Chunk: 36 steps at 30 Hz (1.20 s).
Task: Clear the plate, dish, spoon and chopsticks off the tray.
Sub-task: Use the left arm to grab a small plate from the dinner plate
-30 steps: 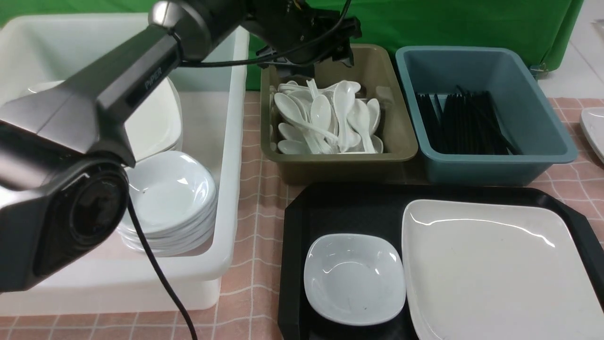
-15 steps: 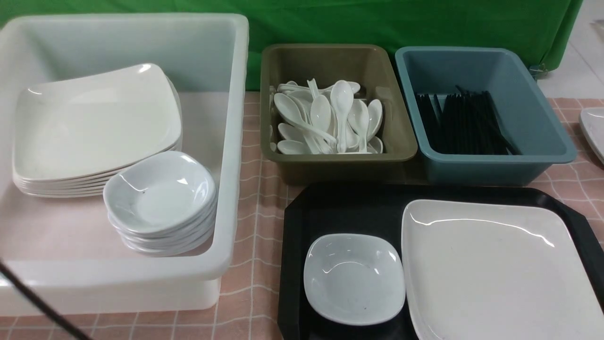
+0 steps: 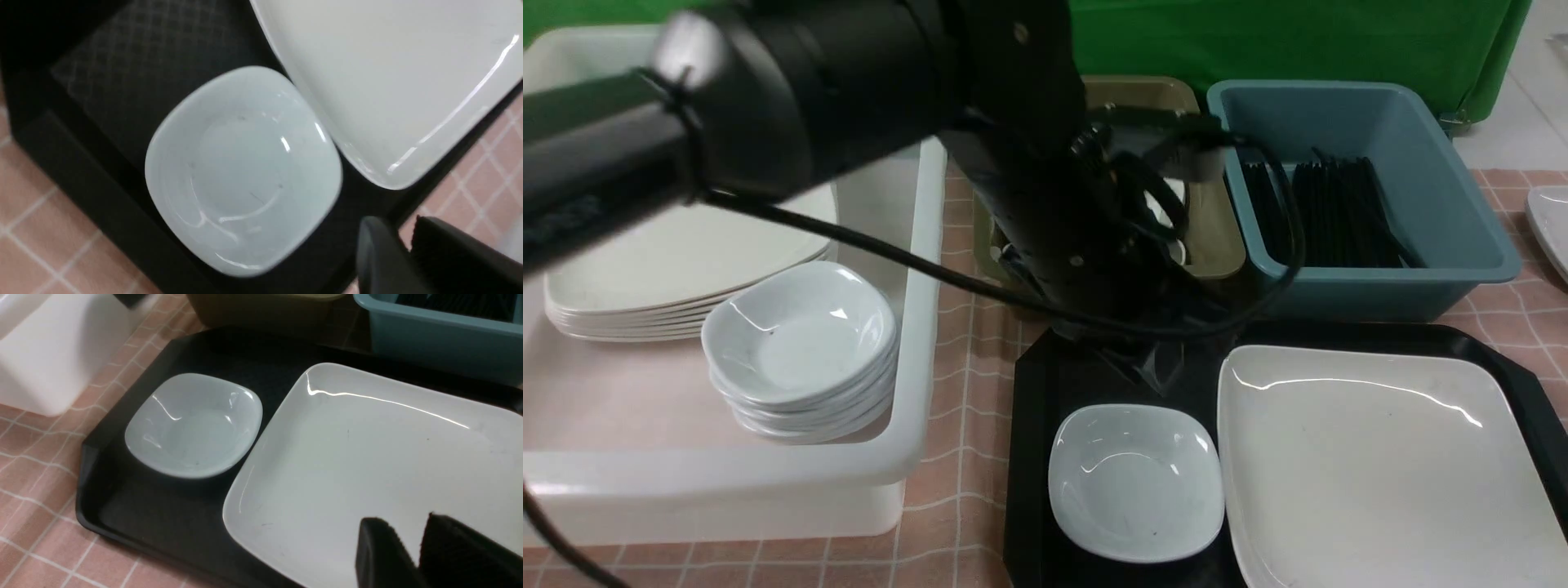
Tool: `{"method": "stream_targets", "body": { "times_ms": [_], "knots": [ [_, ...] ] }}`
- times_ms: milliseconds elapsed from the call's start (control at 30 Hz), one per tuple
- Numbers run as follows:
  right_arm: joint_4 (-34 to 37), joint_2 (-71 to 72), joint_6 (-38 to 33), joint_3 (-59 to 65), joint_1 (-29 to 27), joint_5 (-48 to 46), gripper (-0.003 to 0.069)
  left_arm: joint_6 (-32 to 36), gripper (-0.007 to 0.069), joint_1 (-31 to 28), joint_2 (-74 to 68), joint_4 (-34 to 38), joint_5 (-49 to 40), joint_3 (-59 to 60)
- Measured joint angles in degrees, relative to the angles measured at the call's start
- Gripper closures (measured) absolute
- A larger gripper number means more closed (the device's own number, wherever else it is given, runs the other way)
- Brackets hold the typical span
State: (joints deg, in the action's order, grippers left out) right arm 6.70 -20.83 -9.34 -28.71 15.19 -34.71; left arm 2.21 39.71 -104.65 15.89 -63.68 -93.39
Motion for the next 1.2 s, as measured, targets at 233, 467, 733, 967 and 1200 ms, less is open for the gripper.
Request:
{"method": "stream_targets", "body": {
  "times_ms": [233,467,733,967,1200],
  "knots": [
    [0.0,0.0,0.07,0.0,0.0,0.0,0.0435,6.78,0.0256,1.04,-8.76,-7.88,0.41,-3.87],
    [0.12,0.0,1.7,0.0,0.0,0.17,0.0428,19.62,0.0195,1.04,-14.32,-14.7,0.71,-5.17],
    [0.17,0.0,1.78,0.0,0.0,0.21,0.0421,28.07,0.0211,1.04,-17.92,-18.77,4.13,-5.17],
    [0.17,0.0,1.89,0.0,0.0,0.21,0.0421,30.98,0.0224,1.04,-20.13,-18.93,7.29,-5.17],
    [0.17,0.0,2.25,0.0,0.0,0.21,0.0421,32.14,0.0273,1.04,-21.39,-16.63,4.34,-5.3]
  ]
}}
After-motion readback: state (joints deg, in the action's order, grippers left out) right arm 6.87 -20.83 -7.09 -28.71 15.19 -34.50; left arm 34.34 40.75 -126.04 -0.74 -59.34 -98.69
